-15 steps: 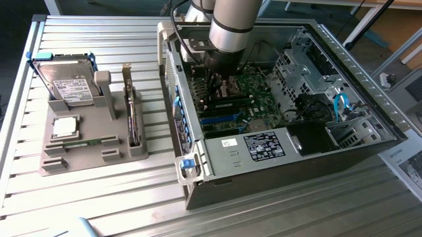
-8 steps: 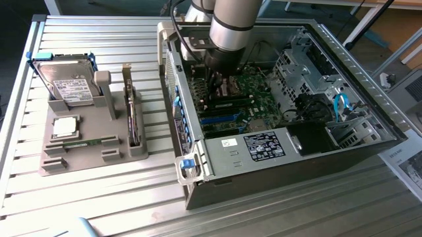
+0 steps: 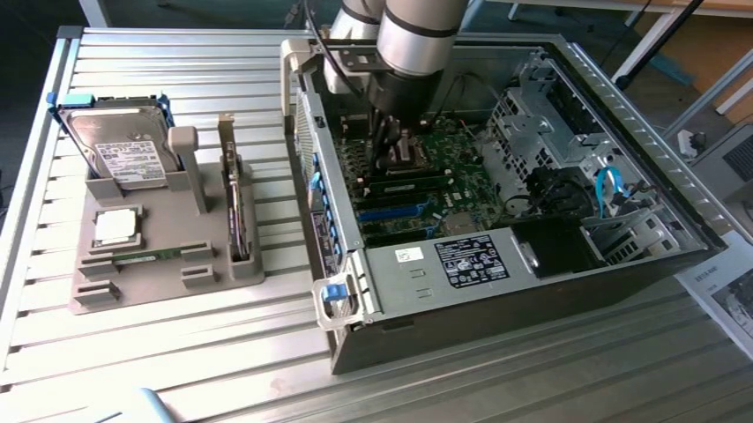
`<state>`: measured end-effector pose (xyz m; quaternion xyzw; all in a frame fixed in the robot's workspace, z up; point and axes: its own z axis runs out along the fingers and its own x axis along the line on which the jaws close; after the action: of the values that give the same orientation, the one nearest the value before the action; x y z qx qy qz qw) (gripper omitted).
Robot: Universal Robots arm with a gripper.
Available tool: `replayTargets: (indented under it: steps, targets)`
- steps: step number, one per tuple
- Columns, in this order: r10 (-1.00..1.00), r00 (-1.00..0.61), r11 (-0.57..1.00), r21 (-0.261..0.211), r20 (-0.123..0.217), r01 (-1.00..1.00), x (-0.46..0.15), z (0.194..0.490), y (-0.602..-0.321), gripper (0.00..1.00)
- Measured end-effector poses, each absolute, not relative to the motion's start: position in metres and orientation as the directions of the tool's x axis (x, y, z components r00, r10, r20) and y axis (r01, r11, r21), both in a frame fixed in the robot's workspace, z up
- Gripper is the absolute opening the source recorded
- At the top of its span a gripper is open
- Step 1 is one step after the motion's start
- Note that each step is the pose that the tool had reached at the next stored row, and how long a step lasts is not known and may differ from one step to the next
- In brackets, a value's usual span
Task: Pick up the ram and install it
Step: 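Press down the ram until it locks into place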
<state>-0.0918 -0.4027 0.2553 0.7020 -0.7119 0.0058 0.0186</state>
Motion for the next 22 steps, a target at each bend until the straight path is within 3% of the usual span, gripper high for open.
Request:
replayTargets:
  steps: [22]
  targets:
    - [-0.999,-0.014,0.014,0.018,0.037,-1.000,-0.092,0.324,-0.403,0.10]
